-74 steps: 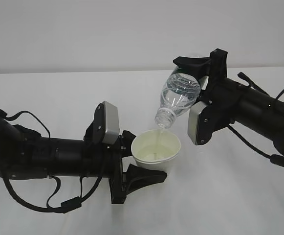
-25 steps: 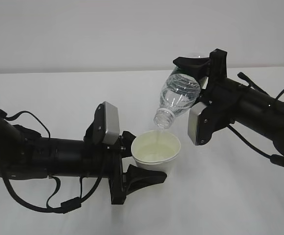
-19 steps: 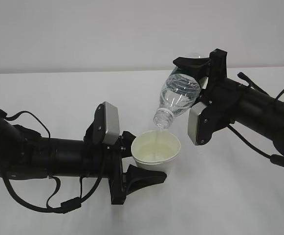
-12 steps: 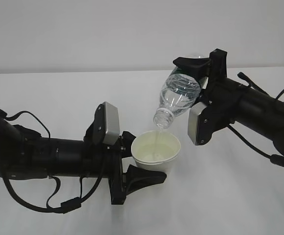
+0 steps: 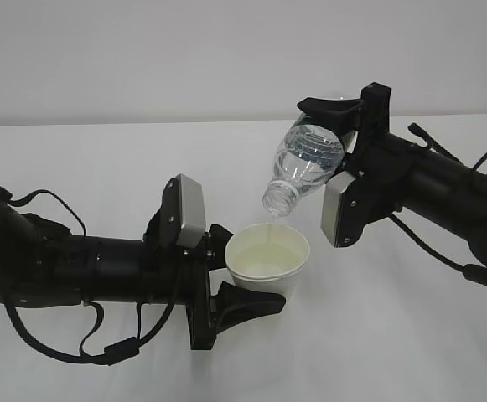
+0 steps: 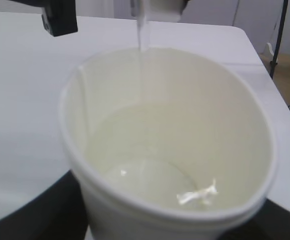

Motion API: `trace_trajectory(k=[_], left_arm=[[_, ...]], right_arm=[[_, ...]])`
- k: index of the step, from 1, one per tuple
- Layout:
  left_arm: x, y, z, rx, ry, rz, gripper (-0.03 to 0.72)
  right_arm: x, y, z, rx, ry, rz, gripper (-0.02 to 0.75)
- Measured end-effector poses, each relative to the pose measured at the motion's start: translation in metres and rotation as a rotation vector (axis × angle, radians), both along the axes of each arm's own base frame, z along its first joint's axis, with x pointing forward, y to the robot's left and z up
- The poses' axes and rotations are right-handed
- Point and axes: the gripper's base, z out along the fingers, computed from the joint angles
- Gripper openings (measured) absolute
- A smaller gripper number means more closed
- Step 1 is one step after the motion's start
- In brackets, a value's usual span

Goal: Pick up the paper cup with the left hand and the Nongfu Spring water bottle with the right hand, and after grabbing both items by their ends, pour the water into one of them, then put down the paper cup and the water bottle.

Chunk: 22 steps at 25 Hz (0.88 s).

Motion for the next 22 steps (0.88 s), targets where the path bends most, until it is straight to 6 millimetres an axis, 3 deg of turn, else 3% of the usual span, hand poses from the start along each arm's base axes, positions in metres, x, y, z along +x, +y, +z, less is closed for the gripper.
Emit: trace_trajectory(k=[22], left_arm=[[0.0009, 0.0001, 0.0002, -0.002, 0.002, 0.011, 0.477]], right_arm=[[0.0, 0.0, 0.0, 0.123, 0.107, -0.001, 0.456]])
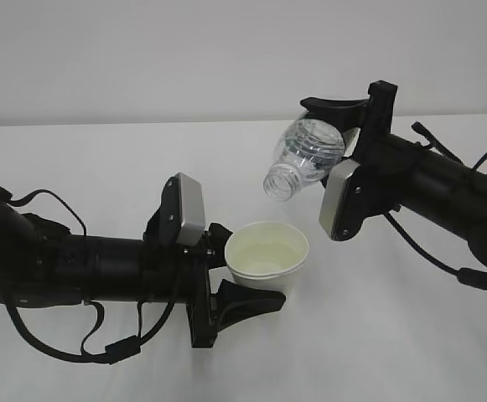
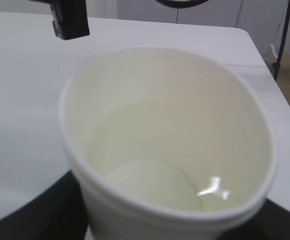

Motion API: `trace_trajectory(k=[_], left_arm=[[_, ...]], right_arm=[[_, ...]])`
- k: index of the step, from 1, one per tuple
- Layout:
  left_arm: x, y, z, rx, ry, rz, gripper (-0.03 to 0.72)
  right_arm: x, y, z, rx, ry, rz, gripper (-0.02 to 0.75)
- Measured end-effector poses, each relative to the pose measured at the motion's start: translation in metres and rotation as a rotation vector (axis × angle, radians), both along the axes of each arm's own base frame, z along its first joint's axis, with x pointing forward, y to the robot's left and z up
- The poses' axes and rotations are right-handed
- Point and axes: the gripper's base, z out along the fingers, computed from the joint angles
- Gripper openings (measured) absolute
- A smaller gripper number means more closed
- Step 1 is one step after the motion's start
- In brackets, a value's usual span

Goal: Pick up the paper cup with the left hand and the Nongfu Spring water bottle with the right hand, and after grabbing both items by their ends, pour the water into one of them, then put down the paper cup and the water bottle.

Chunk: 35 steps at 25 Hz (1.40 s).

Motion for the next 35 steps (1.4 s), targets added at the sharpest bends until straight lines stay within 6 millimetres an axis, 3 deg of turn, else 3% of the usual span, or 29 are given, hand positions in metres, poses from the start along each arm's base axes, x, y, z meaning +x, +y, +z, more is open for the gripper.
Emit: trace_trajectory(k=[35], left_arm=[[0.0005, 0.0, 0.0002, -0.002, 0.001, 0.006, 0.477]], right_arm=[[0.0029, -0.0035, 0.0011, 0.342, 0.268, -0.05, 0.456]])
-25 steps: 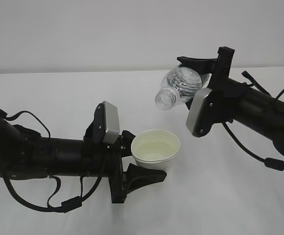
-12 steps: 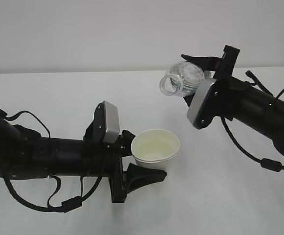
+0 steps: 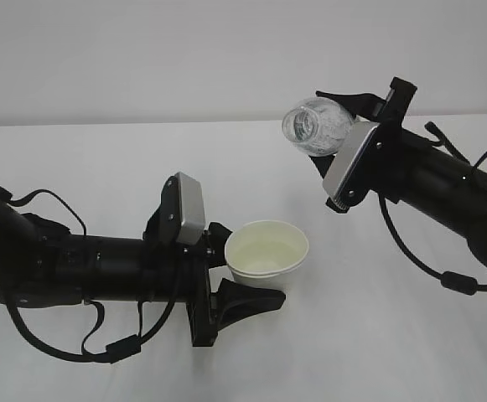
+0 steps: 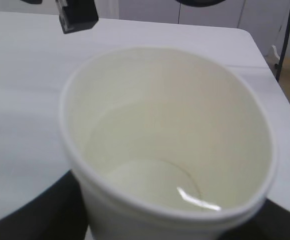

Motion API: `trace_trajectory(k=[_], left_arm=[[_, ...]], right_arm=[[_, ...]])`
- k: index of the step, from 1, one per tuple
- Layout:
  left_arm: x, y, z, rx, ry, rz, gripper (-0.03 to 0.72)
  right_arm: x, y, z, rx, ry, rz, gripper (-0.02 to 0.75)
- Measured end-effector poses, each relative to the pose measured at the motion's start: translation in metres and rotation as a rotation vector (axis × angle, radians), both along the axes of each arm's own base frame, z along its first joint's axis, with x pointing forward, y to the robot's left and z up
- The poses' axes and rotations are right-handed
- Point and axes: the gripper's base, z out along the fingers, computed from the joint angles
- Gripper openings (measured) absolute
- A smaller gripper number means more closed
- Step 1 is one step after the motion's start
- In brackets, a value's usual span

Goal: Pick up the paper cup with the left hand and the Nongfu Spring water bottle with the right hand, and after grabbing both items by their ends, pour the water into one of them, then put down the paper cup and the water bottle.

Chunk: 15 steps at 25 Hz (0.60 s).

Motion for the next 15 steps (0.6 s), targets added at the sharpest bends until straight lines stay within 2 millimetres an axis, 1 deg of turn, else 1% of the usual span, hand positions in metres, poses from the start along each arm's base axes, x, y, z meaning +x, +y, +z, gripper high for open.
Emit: trace_trajectory(k=[15], left_arm=[[0.0, 0.0, -0.0001, 0.001, 0.0, 0.0, 0.477]], right_arm=[[0.0047, -0.0066, 0.0017, 0.253, 0.159, -0.084, 0.456]])
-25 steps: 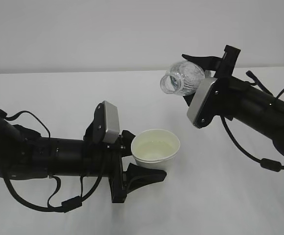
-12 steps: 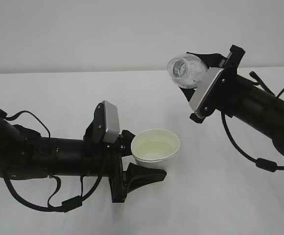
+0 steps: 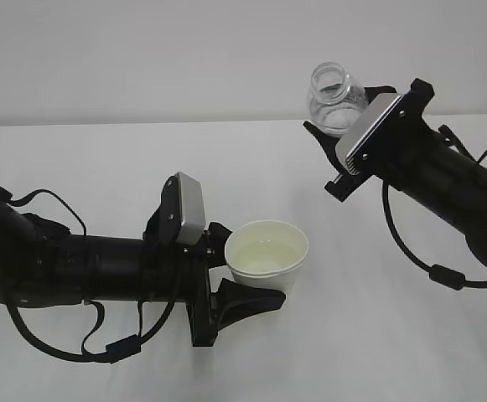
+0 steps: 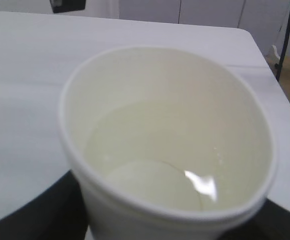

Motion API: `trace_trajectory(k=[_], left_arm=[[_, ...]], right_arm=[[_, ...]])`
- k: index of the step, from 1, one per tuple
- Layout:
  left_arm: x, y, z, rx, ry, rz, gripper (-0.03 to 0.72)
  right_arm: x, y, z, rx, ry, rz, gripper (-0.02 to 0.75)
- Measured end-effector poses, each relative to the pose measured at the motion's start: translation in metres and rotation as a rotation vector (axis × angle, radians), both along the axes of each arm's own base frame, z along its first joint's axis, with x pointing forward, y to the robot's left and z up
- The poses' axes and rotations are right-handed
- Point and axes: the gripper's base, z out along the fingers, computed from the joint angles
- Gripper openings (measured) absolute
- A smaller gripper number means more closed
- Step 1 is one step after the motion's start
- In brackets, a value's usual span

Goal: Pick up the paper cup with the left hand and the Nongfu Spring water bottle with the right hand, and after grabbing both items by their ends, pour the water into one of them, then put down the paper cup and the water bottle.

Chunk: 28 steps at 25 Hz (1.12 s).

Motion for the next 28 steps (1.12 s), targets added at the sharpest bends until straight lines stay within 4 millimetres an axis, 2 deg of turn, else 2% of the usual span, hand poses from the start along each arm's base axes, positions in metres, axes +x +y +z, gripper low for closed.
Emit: trace_trajectory(k=[28], left_arm=[[0.001, 0.0, 0.0, 0.003, 0.002, 0.01, 0.477]], right_arm=[[0.012, -0.032, 0.002, 0.339, 0.112, -0.356, 0.455]])
